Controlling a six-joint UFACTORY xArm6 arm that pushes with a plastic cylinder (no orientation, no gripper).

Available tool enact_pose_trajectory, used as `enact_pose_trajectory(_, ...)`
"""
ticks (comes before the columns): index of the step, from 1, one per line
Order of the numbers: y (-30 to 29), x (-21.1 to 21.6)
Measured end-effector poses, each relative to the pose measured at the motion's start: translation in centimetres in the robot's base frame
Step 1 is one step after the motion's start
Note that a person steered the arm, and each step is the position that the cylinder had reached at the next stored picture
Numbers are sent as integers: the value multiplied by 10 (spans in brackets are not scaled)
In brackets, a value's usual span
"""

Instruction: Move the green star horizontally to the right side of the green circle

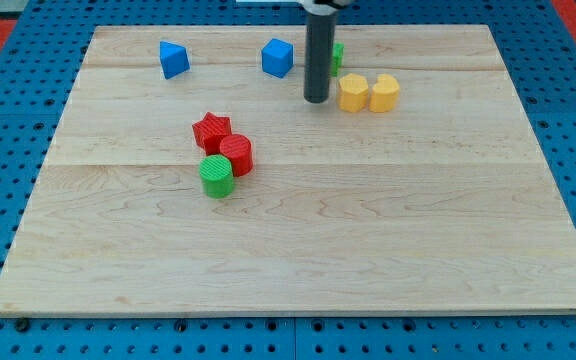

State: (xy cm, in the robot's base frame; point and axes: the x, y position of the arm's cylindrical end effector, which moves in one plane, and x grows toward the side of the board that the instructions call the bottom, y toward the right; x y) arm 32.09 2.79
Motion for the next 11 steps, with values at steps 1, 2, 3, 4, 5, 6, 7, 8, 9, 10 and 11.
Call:
enact_pose_trajectory(1,64,-30)
enact_pose_trajectory(2,109,-58)
enact_pose_trajectory(3,64,-93)
enact_pose_trajectory(4,15,-71)
enact_pose_trajectory(5,-29,-45)
enact_pose_trajectory(6,-47,-2)
enact_pose_trajectory(7,-55,-7)
enact_pose_trajectory(8,-61,13)
enact_pose_trajectory(9,-39,88)
enact_pose_trajectory(10,-13,155)
enact_pose_trajectory(11,-16,189)
